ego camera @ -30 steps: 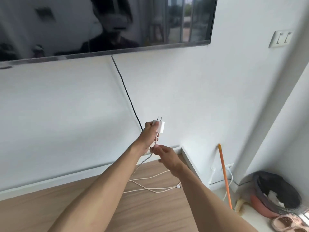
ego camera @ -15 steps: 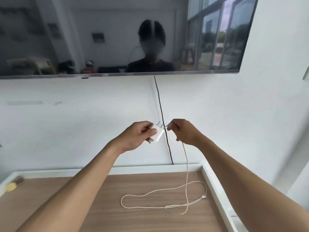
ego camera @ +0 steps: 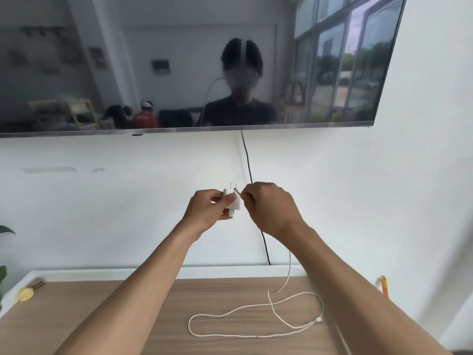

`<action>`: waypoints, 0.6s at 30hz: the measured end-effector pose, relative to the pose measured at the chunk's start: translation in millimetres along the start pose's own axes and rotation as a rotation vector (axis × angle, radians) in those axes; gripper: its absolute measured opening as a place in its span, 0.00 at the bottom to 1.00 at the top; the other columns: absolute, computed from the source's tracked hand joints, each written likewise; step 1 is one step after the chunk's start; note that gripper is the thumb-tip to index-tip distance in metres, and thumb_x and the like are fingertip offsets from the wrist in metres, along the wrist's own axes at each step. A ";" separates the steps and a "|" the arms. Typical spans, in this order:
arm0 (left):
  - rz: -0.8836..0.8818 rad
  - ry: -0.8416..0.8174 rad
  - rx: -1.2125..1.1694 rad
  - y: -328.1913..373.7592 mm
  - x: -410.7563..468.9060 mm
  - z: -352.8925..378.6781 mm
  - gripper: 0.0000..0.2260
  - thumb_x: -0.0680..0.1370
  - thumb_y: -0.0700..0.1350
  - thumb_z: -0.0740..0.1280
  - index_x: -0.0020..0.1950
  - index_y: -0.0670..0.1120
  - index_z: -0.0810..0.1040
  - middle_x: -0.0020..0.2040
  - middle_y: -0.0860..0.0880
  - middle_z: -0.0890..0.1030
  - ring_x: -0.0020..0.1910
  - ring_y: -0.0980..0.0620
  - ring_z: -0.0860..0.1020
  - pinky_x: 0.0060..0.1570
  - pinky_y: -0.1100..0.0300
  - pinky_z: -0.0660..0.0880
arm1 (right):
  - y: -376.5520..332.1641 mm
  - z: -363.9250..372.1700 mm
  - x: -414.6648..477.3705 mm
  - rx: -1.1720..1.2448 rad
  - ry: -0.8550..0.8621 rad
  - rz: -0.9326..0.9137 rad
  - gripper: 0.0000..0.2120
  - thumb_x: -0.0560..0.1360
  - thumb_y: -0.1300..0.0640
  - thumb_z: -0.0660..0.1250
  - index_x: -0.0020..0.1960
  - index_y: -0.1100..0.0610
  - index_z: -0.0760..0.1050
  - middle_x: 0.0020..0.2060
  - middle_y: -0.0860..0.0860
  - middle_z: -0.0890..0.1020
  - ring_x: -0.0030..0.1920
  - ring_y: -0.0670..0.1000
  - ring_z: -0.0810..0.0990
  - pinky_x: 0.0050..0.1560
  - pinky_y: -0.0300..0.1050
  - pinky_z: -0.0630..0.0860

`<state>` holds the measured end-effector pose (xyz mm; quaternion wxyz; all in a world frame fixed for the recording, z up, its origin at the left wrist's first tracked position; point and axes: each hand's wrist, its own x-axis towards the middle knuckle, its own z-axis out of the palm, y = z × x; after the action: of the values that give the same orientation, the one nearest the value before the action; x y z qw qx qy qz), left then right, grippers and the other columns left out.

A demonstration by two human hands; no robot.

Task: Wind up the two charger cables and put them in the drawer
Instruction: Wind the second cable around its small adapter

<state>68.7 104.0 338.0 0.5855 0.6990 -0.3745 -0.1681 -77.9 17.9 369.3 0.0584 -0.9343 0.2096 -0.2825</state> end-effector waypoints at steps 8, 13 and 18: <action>-0.210 -0.149 -0.265 0.1 26.4 24.8 0.14 0.75 0.47 0.72 0.49 0.35 0.82 0.42 0.41 0.84 0.40 0.45 0.82 0.49 0.53 0.81 | 29.4 39.7 -17.8 0.279 0.201 0.115 0.10 0.80 0.55 0.58 0.48 0.53 0.78 0.38 0.47 0.80 0.36 0.52 0.75 0.36 0.48 0.74; -0.321 -0.185 -0.483 -7.6 34.8 36.8 0.23 0.74 0.47 0.72 0.58 0.30 0.77 0.44 0.40 0.78 0.39 0.42 0.81 0.46 0.54 0.82 | 44.3 78.6 -43.3 0.551 0.252 0.160 0.09 0.80 0.54 0.61 0.46 0.53 0.79 0.30 0.48 0.75 0.29 0.48 0.68 0.31 0.46 0.69; -0.270 -0.392 -0.384 -13.8 26.7 44.8 0.23 0.69 0.51 0.71 0.54 0.34 0.79 0.45 0.39 0.79 0.41 0.45 0.80 0.47 0.59 0.79 | 62.9 99.1 -47.4 0.700 0.189 0.202 0.08 0.79 0.53 0.63 0.45 0.45 0.80 0.31 0.45 0.76 0.31 0.47 0.74 0.33 0.40 0.70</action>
<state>60.7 54.2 318.8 0.5959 0.5734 -0.3454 -0.4436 -81.4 -19.8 248.6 0.3820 -0.8023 0.1958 -0.4148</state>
